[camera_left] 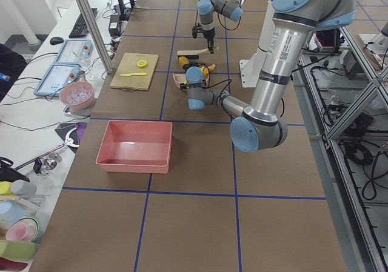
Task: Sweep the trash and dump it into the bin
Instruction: 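Sweep the potato into the dustpan with the brush in the right gripper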
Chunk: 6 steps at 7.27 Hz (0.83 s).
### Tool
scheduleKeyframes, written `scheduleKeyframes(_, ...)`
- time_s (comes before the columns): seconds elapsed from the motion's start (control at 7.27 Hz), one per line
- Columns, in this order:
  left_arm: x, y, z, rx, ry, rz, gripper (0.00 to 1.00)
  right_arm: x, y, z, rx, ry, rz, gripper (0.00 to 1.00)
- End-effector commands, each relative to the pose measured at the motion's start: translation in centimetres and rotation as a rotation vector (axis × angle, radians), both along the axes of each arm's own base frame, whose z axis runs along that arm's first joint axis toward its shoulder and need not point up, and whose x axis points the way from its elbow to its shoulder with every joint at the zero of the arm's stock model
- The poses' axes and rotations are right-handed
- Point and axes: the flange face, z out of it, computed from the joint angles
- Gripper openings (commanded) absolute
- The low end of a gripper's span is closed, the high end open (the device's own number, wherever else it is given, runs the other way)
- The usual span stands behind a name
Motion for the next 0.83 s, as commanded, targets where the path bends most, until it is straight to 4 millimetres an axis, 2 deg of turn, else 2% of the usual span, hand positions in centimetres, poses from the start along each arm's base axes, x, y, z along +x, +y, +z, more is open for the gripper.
scheduleKeyframes(0.0, 0.0, 0.0, -0.1, 0.001, 0.002, 0.0, 0.97, -3.1, -1.1, -3.7, -0.004, -0.028, 0.008, 0.0)
scheduleKeyframes(0.14, 0.0, 0.0, -0.1, 0.0, 0.001, 0.0, 0.97, -4.4, -1.3, -5.5, -0.002, -0.035, 0.003, 0.0)
scheduleKeyframes(0.41, 0.0, 0.0, -0.1, 0.002, 0.002, 0.0, 0.97, -5.1, -0.6, -6.3, 0.012, -0.067, -0.01, 0.0)
scheduleKeyframes(0.55, 0.0, 0.0, -0.1, 0.002, 0.002, 0.0, 0.97, -6.2, -0.1, -7.4, 0.015, -0.078, -0.023, 0.0)
scheduleKeyframes(0.69, 0.0, 0.0, -0.1, 0.0, 0.001, 0.0, 0.97, -8.8, 0.5, -9.5, 0.006, -0.074, -0.03, 0.0)
